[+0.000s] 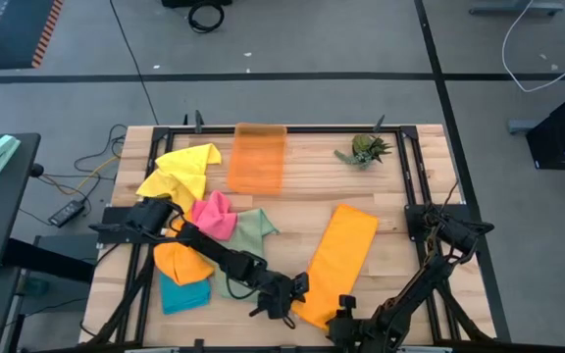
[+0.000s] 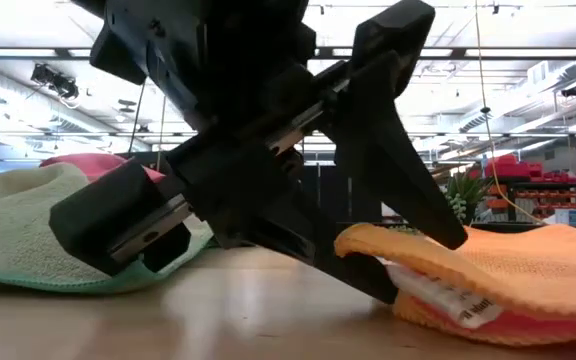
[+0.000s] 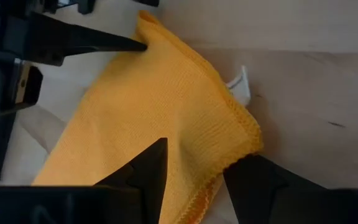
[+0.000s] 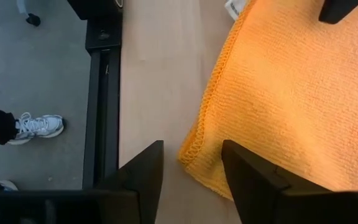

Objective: Fold microfiber towels
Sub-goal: Fold the right orange microfiber cloth

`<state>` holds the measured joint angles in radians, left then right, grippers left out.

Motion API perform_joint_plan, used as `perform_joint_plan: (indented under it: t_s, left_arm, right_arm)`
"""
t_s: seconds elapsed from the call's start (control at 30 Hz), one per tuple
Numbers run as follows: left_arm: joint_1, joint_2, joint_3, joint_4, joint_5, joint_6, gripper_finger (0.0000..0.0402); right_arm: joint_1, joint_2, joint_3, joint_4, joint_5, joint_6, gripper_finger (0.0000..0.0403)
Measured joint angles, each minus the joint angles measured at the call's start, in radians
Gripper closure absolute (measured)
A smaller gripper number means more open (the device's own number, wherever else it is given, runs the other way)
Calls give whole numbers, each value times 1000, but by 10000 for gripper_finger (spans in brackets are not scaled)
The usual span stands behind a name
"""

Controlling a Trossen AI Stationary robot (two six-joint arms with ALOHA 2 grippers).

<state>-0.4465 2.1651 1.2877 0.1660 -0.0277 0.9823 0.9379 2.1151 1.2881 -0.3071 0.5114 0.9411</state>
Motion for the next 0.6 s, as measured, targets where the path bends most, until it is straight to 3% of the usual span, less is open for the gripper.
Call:
perform_joint_plan:
  t_s: [0.23, 0.43, 0.5, 0.6]
  left_arm:
    - [2, -1, 0, -46, 2, 28, 290]
    - [-5, 0, -1, -67, 46, 19, 355]
    - [-5, 1, -1, -77, 48, -12, 385]
    - [-7, 1, -1, -78, 51, -89, 390]
  right_arm:
    - [0, 0, -1, -2, 0, 34, 287]
    - [0, 0, -1, -3, 5, 44, 356]
    - [0, 0, -1, -3, 5, 55, 376]
    - [2, -1, -1, -2, 5, 95, 395]
